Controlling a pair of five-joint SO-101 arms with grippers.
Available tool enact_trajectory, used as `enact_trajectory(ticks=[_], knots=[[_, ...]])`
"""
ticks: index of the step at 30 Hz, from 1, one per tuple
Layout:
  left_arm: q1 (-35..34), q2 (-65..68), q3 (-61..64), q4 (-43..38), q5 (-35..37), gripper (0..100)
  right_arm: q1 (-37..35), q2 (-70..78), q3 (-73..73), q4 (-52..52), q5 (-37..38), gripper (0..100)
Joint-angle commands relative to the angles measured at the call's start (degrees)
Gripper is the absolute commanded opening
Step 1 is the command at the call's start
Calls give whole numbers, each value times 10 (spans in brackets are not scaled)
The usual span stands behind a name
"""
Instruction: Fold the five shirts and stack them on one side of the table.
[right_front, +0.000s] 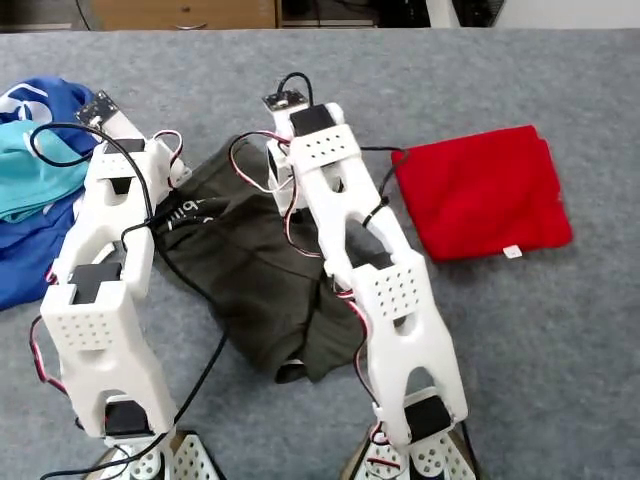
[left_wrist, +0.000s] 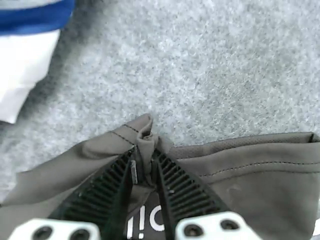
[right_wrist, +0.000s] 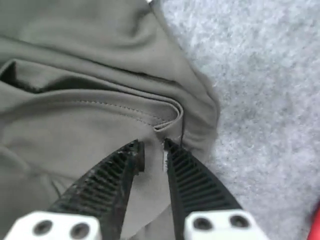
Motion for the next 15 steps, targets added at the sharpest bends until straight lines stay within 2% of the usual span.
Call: enact_trajectory(ticks=[1, 7, 15], knots=[[-13, -24, 0, -6, -7, 19, 15, -40, -2, -5, 19, 85], [-13, -24, 0, -6, -7, 19, 23, -40, -2, -14, 24, 85], [-12, -24, 0, -6, -7, 19, 30, -40, -1, -15, 75, 85]])
